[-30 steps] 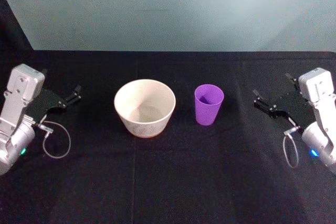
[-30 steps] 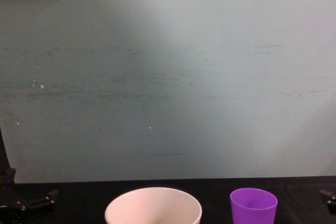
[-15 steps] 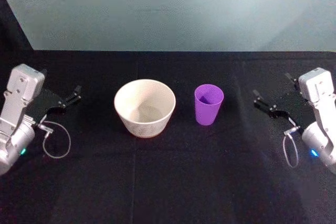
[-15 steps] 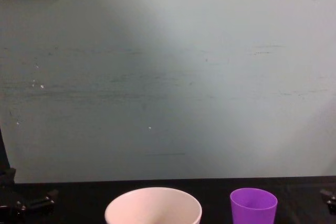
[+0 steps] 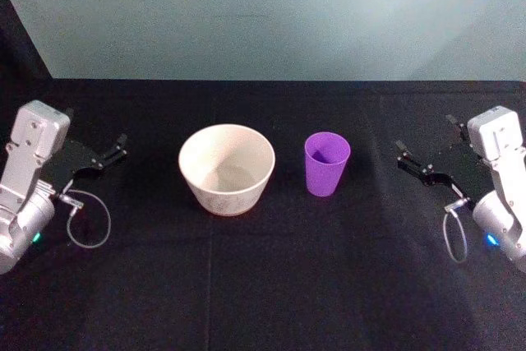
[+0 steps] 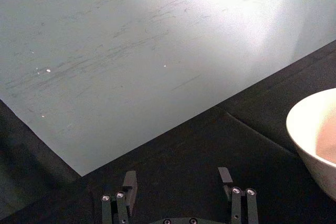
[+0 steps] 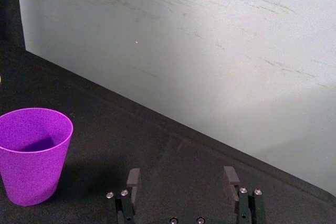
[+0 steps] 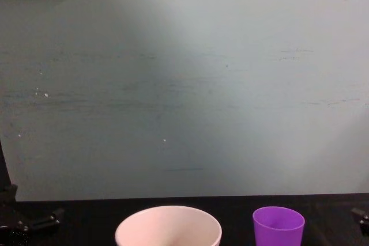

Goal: Pick up the cup and pour the mung beans from the cup into the bowl.

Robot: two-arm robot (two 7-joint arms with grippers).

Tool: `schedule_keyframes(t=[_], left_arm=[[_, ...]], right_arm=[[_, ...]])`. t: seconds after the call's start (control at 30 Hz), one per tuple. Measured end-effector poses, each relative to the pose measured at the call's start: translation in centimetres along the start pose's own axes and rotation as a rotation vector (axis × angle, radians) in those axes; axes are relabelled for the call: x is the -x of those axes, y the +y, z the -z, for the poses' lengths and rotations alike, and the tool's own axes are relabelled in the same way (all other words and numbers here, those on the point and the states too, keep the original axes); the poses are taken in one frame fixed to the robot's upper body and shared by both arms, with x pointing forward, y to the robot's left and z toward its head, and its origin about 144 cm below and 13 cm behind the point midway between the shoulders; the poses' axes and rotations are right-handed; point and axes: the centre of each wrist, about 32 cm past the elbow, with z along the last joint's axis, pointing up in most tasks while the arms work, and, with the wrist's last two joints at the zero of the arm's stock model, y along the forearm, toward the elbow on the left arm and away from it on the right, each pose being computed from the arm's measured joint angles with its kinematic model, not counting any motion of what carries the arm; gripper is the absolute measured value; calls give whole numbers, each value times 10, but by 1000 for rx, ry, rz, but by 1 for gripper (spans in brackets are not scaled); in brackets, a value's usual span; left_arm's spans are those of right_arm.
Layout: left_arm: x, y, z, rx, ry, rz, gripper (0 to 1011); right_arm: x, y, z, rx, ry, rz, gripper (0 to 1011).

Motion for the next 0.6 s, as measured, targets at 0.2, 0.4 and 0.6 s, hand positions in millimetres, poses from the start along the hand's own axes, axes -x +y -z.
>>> schedule_keyframes(t=[0.2,0.4,0.6], left_arm=[[0,0,0,0,0,0,1000],[0,0,0,0,0,0,1000],[0,0,0,0,0,0,1000]], right_arm=[[0,0,0,0,0,0,1002],[0,0,0,0,0,0,1002],[0,0,0,0,0,0,1002]])
